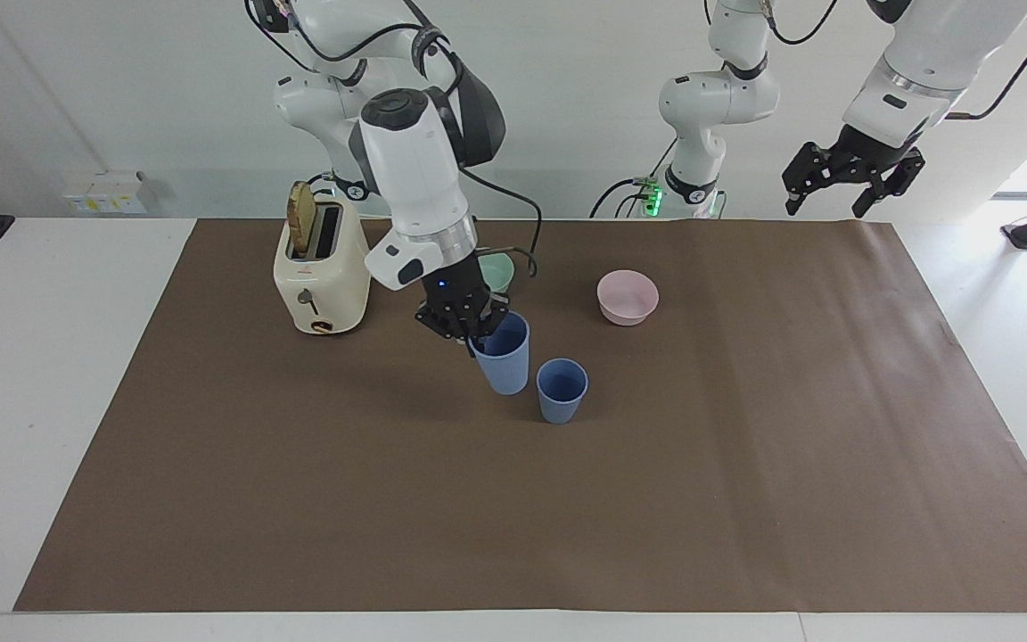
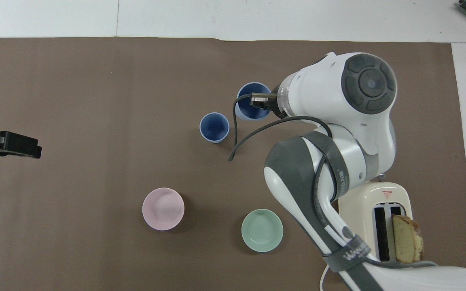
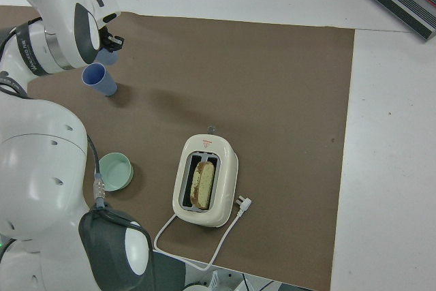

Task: Stack blue cups with both arms
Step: 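Move the held cup over the placed blue cup and lower it in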

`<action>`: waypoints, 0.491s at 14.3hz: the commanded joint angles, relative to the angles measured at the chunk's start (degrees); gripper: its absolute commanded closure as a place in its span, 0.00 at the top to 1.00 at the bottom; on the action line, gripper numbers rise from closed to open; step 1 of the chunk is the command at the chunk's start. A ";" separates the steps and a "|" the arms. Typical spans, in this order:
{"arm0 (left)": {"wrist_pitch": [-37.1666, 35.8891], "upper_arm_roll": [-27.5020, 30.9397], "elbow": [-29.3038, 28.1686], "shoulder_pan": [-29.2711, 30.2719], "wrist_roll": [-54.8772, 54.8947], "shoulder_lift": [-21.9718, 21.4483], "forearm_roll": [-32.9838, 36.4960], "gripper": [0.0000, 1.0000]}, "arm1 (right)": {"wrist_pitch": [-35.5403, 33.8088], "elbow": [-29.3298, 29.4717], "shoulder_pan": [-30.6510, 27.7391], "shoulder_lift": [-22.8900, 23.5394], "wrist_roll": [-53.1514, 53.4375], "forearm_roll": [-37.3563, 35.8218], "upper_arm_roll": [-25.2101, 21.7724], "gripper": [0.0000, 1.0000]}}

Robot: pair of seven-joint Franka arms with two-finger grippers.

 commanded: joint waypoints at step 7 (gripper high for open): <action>-0.02 -0.09 -2.37 0.65 0.19 -2.08 -0.57 1.00 | 1.62 1.57 2.23 3.82 -0.25 -0.35 2.53 0.00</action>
